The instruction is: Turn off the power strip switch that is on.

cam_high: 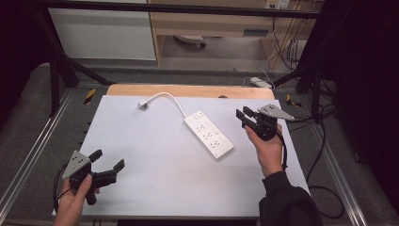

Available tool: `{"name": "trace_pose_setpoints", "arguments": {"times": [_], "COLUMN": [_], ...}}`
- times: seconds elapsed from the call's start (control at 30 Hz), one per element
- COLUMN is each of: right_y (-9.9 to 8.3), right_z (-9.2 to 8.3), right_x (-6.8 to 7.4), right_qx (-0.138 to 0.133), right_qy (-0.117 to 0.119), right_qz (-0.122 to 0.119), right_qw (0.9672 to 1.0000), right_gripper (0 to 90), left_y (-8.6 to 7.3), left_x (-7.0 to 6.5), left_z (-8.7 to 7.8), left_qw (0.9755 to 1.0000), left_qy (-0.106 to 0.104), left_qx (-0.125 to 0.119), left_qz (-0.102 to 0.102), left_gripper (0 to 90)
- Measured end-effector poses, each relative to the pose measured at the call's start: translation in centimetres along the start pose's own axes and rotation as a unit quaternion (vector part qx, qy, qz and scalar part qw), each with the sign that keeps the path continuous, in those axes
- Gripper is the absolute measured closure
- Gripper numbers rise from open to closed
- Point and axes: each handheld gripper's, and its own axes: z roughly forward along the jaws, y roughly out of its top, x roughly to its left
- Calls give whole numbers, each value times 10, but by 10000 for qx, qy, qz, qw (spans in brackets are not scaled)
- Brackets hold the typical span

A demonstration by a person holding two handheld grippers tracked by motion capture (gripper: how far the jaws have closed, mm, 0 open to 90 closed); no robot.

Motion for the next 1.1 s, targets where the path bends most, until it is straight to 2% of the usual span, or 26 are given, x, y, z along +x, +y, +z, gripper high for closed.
{"name": "trace_pose_setpoints", "arguments": {"times": [0.6, 1.1], "right_y": [-5, -14], "right_z": [25, 49], "right_x": [-2, -2], "right_qx": [111, 378], "right_qy": [38, 127], "right_qz": [-119, -111], "right_qw": [9999, 9991], "right_gripper": [890, 900], "left_y": [0, 0], "left_x": [0, 0], "left_z": [3, 4], "left_qw": [10000, 10000], "left_qy": [-58, -55], "left_qx": [49, 60], "left_qz": [12, 46], "left_gripper": [43, 43]}}
